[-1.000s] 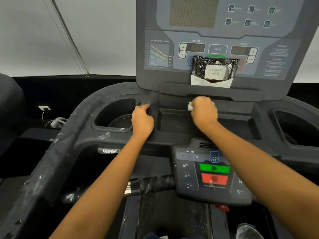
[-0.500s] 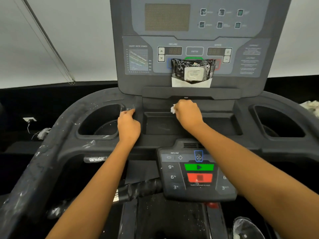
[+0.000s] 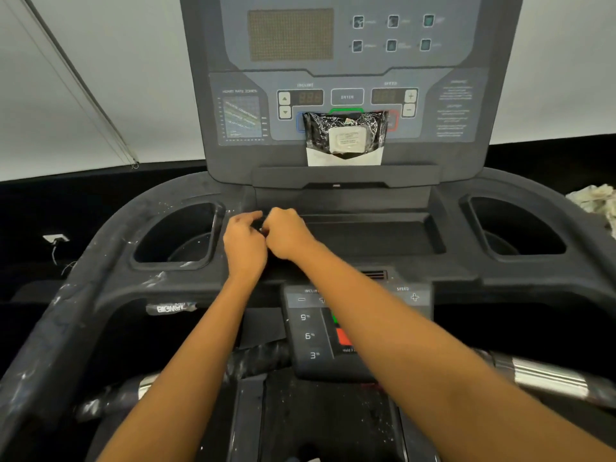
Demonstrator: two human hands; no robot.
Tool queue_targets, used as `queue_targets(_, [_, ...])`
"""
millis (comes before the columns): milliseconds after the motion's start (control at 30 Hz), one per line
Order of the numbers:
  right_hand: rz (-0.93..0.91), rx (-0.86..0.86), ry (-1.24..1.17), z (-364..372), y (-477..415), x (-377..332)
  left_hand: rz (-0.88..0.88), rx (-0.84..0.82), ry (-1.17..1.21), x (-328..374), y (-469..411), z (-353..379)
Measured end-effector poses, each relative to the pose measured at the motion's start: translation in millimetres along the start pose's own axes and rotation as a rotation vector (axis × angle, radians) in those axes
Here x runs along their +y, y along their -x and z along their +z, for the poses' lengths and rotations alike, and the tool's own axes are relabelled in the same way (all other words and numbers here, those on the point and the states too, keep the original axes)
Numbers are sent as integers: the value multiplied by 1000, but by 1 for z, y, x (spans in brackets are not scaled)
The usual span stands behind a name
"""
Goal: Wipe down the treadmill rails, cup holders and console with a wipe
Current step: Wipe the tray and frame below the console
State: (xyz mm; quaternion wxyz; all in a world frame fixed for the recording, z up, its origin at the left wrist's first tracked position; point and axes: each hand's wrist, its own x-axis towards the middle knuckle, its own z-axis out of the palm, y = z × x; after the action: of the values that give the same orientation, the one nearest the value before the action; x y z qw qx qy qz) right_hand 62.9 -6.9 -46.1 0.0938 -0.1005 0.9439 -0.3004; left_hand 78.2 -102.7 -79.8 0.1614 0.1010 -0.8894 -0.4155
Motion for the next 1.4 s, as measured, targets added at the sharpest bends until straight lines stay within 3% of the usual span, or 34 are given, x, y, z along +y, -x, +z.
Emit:
queue_targets(133, [24,-135,30,-31,16,42,-98,30,71,4,2,-3])
queue_targets(400, [373,45,250,-122,88,174,14,-145,57,53,26,25])
queue_targets(500, [240,121,324,-94,85,139,56,-294,-10,67,34,33])
queue_targets(667, [4,141,139,-79,94,120,158,-436,-126,92,54,44])
queue_targets(900, [342,416,131,-128,173,210,150,-456,-59,123,77,60])
queue_targets(1067, [174,394,54,-81,167,165,181,-452,-74,139,93,72])
queue_targets(1133, [141,480,-14,-77,176,177,184,-436,-76,141,98,70])
queue_targets(1300, [302,794,-82,-89,208,221,150,-329,-54,135,108,62])
queue_targets(1400, [256,781,-187,-59,211,200,152,-310,-37,134,115,65])
